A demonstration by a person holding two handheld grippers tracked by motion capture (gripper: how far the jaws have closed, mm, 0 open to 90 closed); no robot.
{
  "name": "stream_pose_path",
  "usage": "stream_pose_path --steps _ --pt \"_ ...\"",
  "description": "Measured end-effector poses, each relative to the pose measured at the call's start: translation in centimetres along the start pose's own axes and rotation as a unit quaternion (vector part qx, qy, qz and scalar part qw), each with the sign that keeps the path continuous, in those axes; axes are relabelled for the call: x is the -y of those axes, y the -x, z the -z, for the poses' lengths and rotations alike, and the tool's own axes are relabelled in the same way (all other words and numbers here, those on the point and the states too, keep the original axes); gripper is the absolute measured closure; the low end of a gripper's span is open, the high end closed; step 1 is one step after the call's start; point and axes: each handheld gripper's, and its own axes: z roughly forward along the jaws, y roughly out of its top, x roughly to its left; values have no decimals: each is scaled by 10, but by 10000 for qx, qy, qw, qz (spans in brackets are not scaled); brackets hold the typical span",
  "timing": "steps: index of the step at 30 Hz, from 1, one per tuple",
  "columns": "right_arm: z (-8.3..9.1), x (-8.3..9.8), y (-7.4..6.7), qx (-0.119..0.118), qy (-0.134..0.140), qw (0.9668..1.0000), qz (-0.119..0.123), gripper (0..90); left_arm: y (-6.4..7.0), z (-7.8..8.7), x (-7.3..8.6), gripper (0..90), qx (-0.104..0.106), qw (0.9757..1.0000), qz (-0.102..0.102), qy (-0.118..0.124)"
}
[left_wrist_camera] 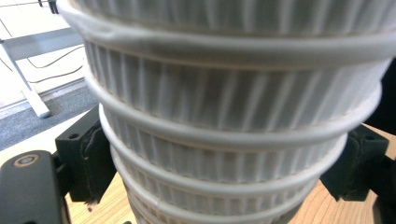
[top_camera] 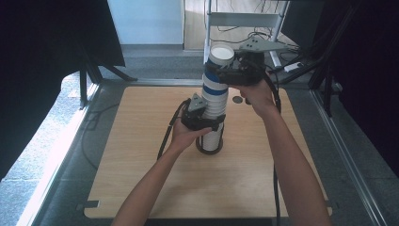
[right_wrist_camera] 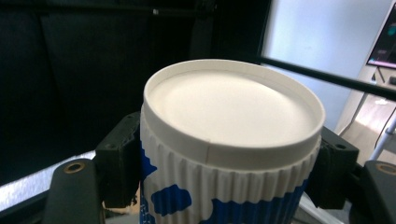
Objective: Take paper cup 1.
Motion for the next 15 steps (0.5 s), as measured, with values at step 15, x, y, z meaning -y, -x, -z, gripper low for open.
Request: stream_pose_path --steps 15 --pt "58 -36 -6 133 769 9967 218 275 0 0 0 125 -36 10000 -6 6"
